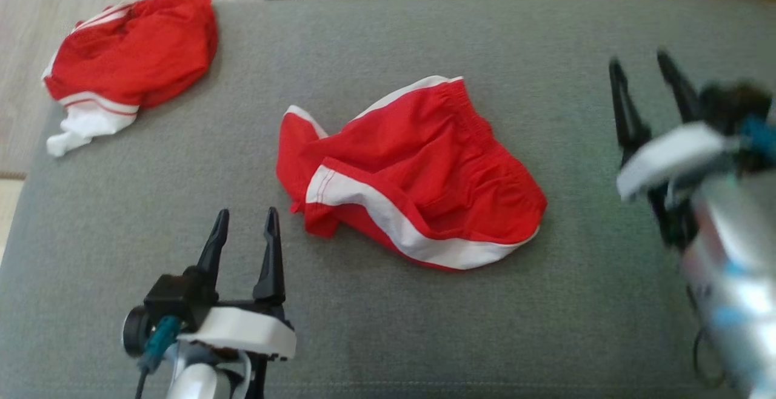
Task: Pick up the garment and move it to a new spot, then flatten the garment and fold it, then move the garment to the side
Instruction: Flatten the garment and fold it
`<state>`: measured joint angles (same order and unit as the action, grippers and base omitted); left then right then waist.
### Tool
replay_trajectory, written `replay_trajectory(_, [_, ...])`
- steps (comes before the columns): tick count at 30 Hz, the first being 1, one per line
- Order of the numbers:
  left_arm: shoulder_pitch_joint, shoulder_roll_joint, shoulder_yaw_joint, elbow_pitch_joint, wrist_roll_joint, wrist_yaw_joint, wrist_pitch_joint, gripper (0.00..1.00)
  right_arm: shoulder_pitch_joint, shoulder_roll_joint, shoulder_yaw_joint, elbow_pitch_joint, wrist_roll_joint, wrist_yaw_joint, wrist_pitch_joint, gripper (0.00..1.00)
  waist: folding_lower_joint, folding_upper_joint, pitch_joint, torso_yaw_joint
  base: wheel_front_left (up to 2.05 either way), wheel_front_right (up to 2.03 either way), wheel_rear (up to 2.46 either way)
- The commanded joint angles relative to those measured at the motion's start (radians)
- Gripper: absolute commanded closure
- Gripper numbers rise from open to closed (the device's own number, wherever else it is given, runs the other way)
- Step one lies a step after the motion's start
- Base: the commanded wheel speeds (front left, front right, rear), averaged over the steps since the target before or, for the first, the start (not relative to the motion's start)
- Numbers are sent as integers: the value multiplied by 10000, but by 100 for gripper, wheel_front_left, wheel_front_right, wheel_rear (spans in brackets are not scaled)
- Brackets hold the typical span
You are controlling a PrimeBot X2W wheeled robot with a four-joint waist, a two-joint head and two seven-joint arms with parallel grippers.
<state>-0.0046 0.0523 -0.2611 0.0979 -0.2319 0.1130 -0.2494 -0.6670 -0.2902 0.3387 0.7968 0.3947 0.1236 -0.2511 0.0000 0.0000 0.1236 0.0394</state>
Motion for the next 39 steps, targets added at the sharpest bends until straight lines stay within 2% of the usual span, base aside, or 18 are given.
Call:
replay_trajectory(1, [-189, -20, 445, -333, 74, -62, -124, 0, 357, 199, -185, -581, -339, 71, -105, 0, 0, 0, -133, -132, 0, 0, 0])
replay_trajectory(8, [141, -20, 752, -330, 100, -205, -124, 0, 2789, 1504, -1871, -2786, -2252, 71, -105, 0, 0, 0, -480, -307, 0, 0, 0])
replay_trajectory(15, [690, -20, 945, -384, 68, -225, -124, 0, 4386, 2306, -2298, -4062, -3133, 71, -106, 0, 0, 0, -883, -344, 0, 0, 0])
replay_trajectory(18, [907, -20, 962, -413, 15, -184, -124, 0, 4811, 2383, -2329, -4309, -3264, 71, -106, 0, 0, 0, -1058, -343, 0, 0, 0])
replay_trajectory(25, [1244, -20, 953, -472, 24, -195, -124, 0, 5310, 2397, -1871, -4595, -2774, 71, -106, 0, 0, 0, -1326, -334, 0, 0, 0])
replay_trajectory(39, [1305, -20, 821, -502, 79, -171, -124, 0, 5400, 2399, -1770, -4429, -2604, 71, -106, 0, 0, 0, -1428, -449, 0, 0, 0])
